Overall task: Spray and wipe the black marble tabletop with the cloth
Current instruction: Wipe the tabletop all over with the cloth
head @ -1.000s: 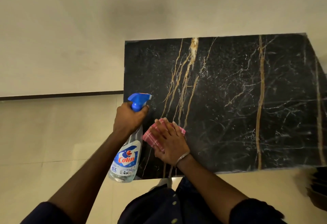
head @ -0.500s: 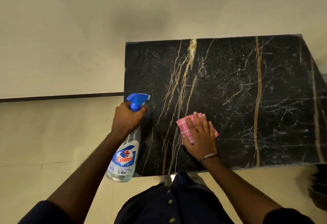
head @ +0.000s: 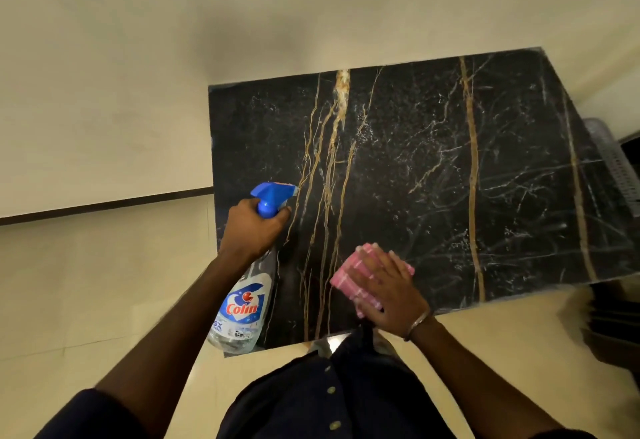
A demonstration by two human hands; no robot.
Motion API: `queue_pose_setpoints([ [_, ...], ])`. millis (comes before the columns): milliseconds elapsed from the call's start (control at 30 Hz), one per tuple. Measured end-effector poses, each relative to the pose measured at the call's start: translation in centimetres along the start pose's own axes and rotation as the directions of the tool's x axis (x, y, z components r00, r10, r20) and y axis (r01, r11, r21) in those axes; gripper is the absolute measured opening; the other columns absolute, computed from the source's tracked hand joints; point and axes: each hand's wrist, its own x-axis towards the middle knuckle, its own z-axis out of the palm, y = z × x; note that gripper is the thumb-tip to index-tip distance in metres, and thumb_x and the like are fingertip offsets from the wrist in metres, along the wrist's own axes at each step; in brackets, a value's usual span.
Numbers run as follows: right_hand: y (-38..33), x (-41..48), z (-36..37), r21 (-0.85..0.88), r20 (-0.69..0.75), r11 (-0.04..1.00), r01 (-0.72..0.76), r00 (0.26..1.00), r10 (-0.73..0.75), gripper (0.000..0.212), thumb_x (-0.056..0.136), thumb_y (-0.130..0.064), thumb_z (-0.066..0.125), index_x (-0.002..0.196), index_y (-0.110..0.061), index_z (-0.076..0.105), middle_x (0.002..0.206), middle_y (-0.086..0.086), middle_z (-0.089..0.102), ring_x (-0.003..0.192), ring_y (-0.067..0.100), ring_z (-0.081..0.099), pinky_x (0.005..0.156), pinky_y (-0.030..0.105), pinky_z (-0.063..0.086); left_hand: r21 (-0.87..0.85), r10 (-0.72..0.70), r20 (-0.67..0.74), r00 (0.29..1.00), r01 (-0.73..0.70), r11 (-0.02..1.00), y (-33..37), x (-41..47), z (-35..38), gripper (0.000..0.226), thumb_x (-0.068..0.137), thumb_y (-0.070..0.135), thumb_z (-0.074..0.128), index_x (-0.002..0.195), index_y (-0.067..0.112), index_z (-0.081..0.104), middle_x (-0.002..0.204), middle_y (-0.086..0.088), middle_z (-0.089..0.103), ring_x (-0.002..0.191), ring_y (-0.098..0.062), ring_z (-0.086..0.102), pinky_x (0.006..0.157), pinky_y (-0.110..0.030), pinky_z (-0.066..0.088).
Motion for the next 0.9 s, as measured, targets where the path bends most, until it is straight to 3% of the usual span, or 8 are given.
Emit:
queue_pose_setpoints([
  [100,1.9,0.8,-0.5,-0.004,-0.026,0.963,-0.268,0.963,0.268,0.068,0.096,-0.051,0.037,0.156,-0.034,0.012,0.165,0.005,0.006,0.151,0.032,0.006,0.113,0.058,0.024,0.003,0.029,0.018,0.999,-0.029,1.000,0.7,0.0,0.4,0.032,0.087,0.031,0.067,0.105,0.006,0.060,0.073,0.002,0.059,0.066,-0.011,0.058,0.057,-0.019,0.042],
  [233,-1.1,4.8,-0.5,0.046,-0.082,0.847,-0.530,0.843,0.532,0.066,0.094,-0.052,0.036,0.155,-0.032,0.021,0.164,0.009,0.012,0.150,0.037,0.009,0.118,0.058,0.013,-0.009,0.024,0.031,0.999,-0.023,1.000,1.0,0.1,0.5,0.035,0.087,0.032,0.067,0.108,0.004,0.060,0.075,0.001,0.060,0.065,-0.011,0.059,0.058,-0.018,0.042],
  [400,-7.7,9.4,0.9,0.050,-0.036,0.973,-0.227,0.973,0.229,0.072,0.096,-0.054,0.036,0.157,-0.025,0.011,0.164,0.012,0.005,0.150,0.036,0.001,0.117,0.061,0.014,0.023,0.017,0.017,1.000,-0.017,1.000,1.2,0.1,0.6,0.031,0.086,0.031,0.068,0.101,0.005,0.061,0.069,0.005,0.057,0.058,-0.008,0.056,0.052,-0.013,0.037],
  [500,-7.1,8.9,1.2,0.011,-0.002,0.999,-0.049,0.999,0.049,0.070,0.098,-0.055,0.031,0.157,-0.028,0.008,0.165,0.008,-0.001,0.151,0.031,-0.004,0.119,0.057,0.009,0.030,0.018,0.024,1.000,-0.018,0.999,1.2,0.4,0.6,0.034,0.086,0.031,0.069,0.104,0.003,0.061,0.069,0.005,0.058,0.058,-0.008,0.056,0.052,-0.012,0.037],
  [567,-4.6,7.0,0.7,-0.009,-0.011,0.999,-0.050,0.999,0.050,0.069,0.097,-0.053,0.035,0.157,-0.029,0.011,0.165,0.008,0.007,0.151,0.030,0.001,0.120,0.055,0.010,0.029,0.016,0.040,0.999,-0.017,0.999,1.2,0.6,0.4,0.033,0.087,0.032,0.068,0.104,0.004,0.061,0.070,0.004,0.058,0.059,-0.009,0.056,0.052,-0.014,0.038],
  [633,-0.8,4.4,0.3,-0.036,-0.026,0.981,-0.188,0.982,0.188,0.068,0.096,-0.053,0.035,0.156,-0.030,0.012,0.164,0.009,0.011,0.151,0.031,0.004,0.117,0.058,0.020,0.021,0.035,0.059,0.998,-0.036,0.999,1.6,0.7,0.4,0.026,0.088,0.030,0.067,0.099,0.008,0.059,0.069,0.004,0.057,0.059,-0.008,0.055,0.053,-0.014,0.038],
  [733,5.1,0.2,-0.9,-0.019,-0.039,0.880,-0.475,0.880,0.474,0.067,0.096,-0.053,0.025,0.156,-0.029,0.010,0.164,0.011,0.011,0.150,0.036,0.007,0.115,0.061,0.023,0.013,0.069,0.064,0.996,-0.070,0.997,2.3,0.6,0.6,0.018,0.089,0.027,0.067,0.093,0.013,0.056,0.067,0.006,0.055,0.057,-0.007,0.053,0.051,-0.011,0.036],
  [900,7.1,1.4,-2.2,0.119,-0.061,0.543,-0.831,0.540,0.839,0.070,0.094,-0.053,0.016,0.156,-0.022,0.018,0.163,0.014,0.009,0.149,0.041,0.006,0.116,0.062,0.017,-0.016,0.097,0.100,0.990,-0.096,0.995,2.9,0.7,1.0,0.017,0.088,0.027,0.067,0.094,0.014,0.056,0.069,0.005,0.057,0.059,-0.008,0.055,0.054,-0.013,0.039],
])
